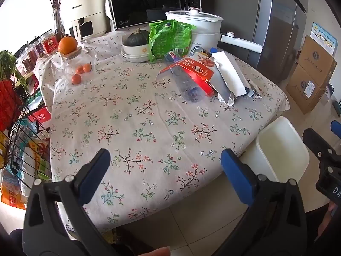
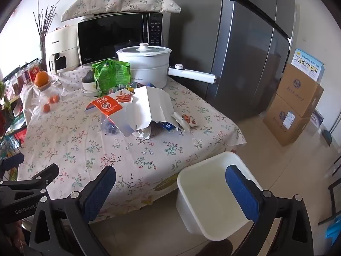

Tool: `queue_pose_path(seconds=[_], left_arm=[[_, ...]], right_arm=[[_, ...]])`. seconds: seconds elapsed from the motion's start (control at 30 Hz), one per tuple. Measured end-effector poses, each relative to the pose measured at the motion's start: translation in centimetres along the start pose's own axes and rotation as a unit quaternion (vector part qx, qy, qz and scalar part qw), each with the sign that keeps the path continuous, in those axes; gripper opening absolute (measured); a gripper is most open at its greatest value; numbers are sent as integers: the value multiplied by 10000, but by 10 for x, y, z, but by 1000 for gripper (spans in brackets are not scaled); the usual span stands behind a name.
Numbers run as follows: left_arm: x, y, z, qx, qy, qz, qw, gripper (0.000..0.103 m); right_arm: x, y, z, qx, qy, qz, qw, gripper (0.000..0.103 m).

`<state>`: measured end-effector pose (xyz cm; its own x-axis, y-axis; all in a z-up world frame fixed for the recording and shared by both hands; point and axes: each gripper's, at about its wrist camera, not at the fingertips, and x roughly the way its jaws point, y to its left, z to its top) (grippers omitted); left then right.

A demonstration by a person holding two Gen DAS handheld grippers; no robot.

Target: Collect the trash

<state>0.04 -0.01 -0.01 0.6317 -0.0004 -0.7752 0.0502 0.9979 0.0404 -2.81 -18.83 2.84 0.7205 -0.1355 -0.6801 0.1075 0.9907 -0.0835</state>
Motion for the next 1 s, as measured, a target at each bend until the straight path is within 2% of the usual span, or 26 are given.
queue_pose_path(seconds=[0.57,1.0], left_arm=[[-8,1,1,-13,-218,34,9998,103],[-9,2,1,-29,-242,24,9997,103]], right_arm=[[-3,2,-3,-88,-7,-51,9999,103],[2,5,-1,-150,21,-46,9999,103]])
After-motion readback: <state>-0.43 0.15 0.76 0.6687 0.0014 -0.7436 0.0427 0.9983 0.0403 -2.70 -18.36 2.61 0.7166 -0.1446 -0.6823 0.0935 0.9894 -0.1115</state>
